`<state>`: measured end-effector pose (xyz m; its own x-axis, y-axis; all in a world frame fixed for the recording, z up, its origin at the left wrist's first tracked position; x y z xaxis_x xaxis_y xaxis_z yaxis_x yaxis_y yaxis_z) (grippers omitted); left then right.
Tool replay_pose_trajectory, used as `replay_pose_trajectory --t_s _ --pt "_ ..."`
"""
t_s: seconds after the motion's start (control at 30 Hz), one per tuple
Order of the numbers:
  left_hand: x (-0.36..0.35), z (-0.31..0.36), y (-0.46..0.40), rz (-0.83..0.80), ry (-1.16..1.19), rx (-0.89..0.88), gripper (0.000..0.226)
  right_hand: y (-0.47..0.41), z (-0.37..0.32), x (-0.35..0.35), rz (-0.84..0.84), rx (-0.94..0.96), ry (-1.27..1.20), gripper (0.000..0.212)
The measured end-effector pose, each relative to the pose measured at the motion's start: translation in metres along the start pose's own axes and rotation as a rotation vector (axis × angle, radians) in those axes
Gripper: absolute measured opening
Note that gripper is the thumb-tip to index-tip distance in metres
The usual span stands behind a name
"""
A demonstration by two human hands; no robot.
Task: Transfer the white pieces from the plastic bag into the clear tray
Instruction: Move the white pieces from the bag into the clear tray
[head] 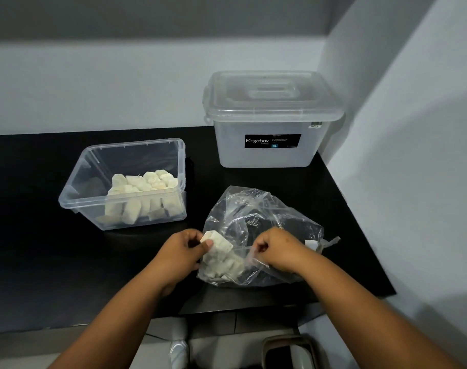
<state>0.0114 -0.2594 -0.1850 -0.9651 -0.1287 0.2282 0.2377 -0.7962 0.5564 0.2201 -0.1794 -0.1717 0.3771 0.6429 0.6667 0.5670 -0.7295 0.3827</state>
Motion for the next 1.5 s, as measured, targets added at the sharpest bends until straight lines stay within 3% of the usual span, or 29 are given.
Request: replay_pose_trajectory --t_s 0.2,0.37,0.67,1.13,1.33,1.5 --pt "-0.005 -0.004 0.003 0.019 0.089 0.002 0.017 0.0 -0.006 -0.006 -0.017 0.018 -0.046 0.016" --pt "-0.01 -0.005 0.006 0.026 0.137 -0.012 0.015 -0.001 -0.007 -0.013 -0.027 0.031 -0.037 0.035" --pt "-0.014 -0.005 0.006 0.046 0.148 -0.009 0.014 -0.01 -0.013 -0.019 -0.04 -0.067 0.035 0.007" --pt "-0.011 -0.017 0.004 0.116 0.104 -0.011 0.013 0.009 -0.014 0.001 -0.005 -0.028 -0.145 0.007" --pt "-0.005 -0.003 0.01 0.164 -0.08 -0.1 0.013 0.02 -0.025 0.031 0.139 0.07 0.189 0.008" --pt "0.006 0.032 0.022 0.181 -0.274 -0.247 0.014 0.026 -0.051 0.056 0.147 0.13 0.33 0.014"
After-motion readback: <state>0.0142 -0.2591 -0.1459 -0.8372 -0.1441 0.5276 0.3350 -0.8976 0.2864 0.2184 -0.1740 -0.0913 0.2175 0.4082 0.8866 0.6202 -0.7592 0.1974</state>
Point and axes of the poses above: each hand's wrist, its own y-axis away from the middle knuckle, its own x-axis out of the back of the hand, z = x × y, the point moved 1 cm from there along -y, towards the middle knuckle, and after that the axes turned 10 degrees about x, right-handed, at the moved point
